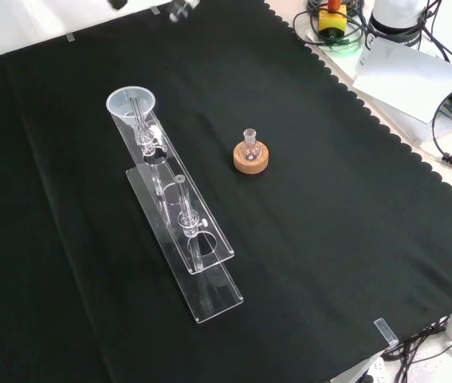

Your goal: Pick up the funnel from the transparent funnel stand.

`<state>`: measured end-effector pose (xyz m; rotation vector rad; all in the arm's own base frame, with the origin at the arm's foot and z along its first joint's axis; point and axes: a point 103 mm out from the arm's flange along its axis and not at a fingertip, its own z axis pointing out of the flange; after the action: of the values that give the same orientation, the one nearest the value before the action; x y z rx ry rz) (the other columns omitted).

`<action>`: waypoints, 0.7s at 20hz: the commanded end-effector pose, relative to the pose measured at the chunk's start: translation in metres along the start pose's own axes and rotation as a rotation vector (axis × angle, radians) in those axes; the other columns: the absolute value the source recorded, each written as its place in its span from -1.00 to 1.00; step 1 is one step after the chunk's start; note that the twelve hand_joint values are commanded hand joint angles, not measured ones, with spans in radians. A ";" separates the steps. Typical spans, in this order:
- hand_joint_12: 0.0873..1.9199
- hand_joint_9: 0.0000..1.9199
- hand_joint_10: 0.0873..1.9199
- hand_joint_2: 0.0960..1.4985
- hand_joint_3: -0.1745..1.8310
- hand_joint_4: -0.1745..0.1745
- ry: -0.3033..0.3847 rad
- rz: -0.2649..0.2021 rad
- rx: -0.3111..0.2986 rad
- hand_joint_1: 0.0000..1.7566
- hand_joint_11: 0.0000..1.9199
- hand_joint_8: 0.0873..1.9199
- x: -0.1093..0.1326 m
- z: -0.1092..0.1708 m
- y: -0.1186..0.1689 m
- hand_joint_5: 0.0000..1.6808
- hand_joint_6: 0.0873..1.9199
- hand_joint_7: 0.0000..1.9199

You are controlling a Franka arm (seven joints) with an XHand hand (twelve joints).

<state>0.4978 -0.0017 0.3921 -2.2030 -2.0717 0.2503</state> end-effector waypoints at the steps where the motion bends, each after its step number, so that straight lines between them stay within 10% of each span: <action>1: 0.48 -0.74 -0.31 0.31 -0.60 -0.22 -0.017 -0.080 0.092 -0.59 -0.97 -0.40 0.027 0.040 0.054 -0.75 -1.00 -0.96; 14: 0.50 -0.73 -0.25 0.06 -0.64 -0.38 -0.038 -0.094 0.211 -0.35 -0.73 -0.49 0.037 0.069 0.071 -0.79 -1.00 -1.00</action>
<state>0.5566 0.0239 0.3150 -2.0047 -2.0628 0.4444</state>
